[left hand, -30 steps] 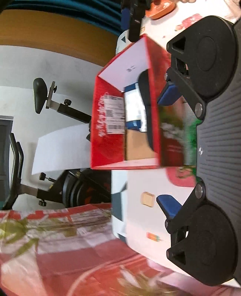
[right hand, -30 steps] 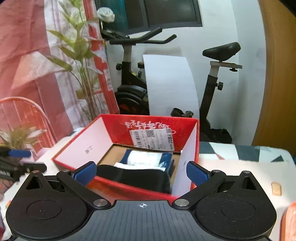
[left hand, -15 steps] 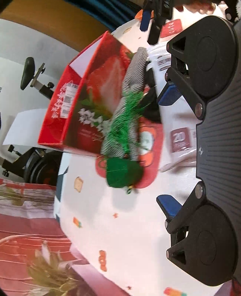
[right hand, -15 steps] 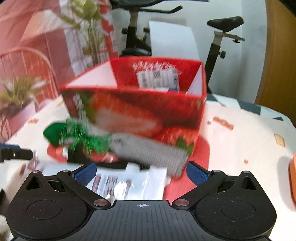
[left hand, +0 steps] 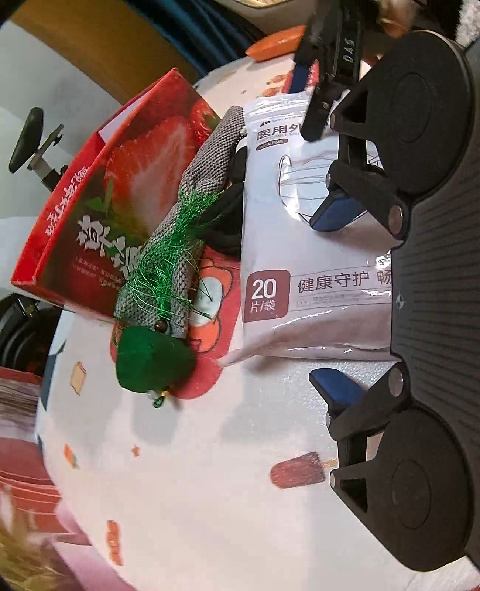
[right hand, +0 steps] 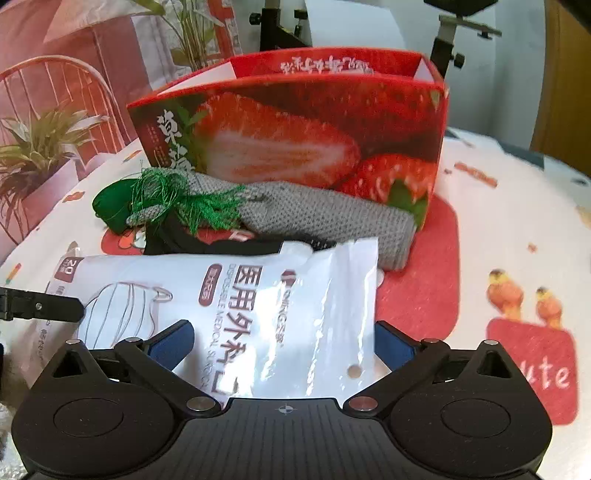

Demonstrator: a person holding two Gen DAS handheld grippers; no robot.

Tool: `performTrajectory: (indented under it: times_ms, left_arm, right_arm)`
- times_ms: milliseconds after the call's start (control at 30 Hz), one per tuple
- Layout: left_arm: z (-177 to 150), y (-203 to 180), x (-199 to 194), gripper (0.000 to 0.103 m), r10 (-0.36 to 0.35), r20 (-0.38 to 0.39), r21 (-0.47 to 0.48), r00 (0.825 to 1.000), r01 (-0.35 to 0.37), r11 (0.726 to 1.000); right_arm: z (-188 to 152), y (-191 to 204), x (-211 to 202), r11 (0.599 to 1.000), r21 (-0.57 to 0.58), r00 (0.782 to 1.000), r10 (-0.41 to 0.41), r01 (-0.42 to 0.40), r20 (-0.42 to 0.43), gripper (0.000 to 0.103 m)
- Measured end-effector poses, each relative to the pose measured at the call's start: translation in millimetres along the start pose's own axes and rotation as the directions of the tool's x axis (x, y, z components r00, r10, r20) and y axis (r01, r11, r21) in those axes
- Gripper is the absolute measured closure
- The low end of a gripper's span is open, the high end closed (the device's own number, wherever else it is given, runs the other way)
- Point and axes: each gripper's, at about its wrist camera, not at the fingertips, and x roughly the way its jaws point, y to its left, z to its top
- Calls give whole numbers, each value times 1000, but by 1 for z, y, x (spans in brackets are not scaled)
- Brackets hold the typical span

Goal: Organize soft objects
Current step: 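Move the right tool down to the white medical mask bag, then grasp the white mask bag with the right gripper and lift it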

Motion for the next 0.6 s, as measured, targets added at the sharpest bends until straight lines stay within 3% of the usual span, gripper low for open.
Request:
performTrajectory:
  times_ms: [400,600]
  left_arm:
    - [8,1,11,23,-56,-16,8,998,56,998]
    - [26,11,17,30,-116,-112,66,987,124,990]
  right_arm:
    - [-2,-5,9,996,41,997,80,-79,-10,5]
    - [6,-8,15,991,4,990,133,-133,-43,10]
